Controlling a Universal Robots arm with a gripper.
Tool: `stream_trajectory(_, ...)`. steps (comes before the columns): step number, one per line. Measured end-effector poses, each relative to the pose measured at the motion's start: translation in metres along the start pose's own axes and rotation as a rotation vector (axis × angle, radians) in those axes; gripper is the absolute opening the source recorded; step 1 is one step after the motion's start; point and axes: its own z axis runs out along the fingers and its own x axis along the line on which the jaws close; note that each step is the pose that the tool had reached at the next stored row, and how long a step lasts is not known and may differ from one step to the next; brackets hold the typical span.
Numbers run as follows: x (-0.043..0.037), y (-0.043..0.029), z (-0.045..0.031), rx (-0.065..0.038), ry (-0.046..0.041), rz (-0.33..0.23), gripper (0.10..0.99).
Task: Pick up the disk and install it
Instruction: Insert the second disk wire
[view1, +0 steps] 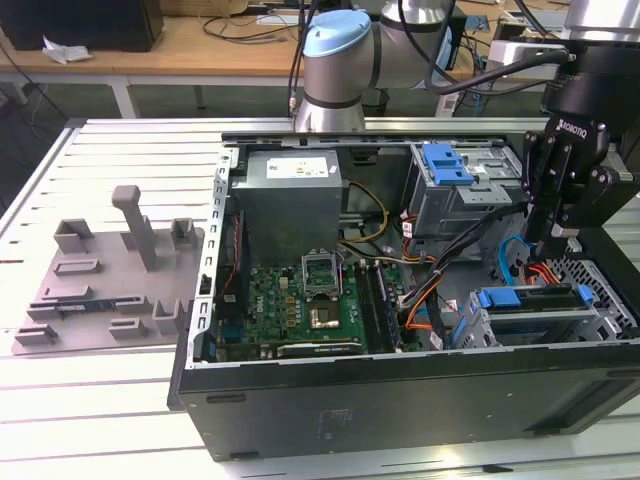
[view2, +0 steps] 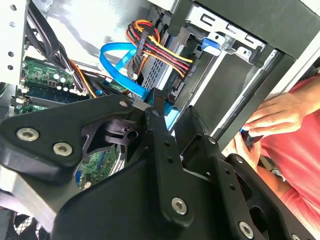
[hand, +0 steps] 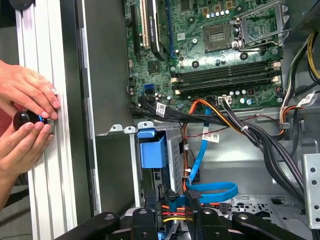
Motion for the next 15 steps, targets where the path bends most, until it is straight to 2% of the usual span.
stream_trajectory(15, 0.0005, -0.0001, 0.0010, -0.005, -0.0057, -0.002, 0.365)
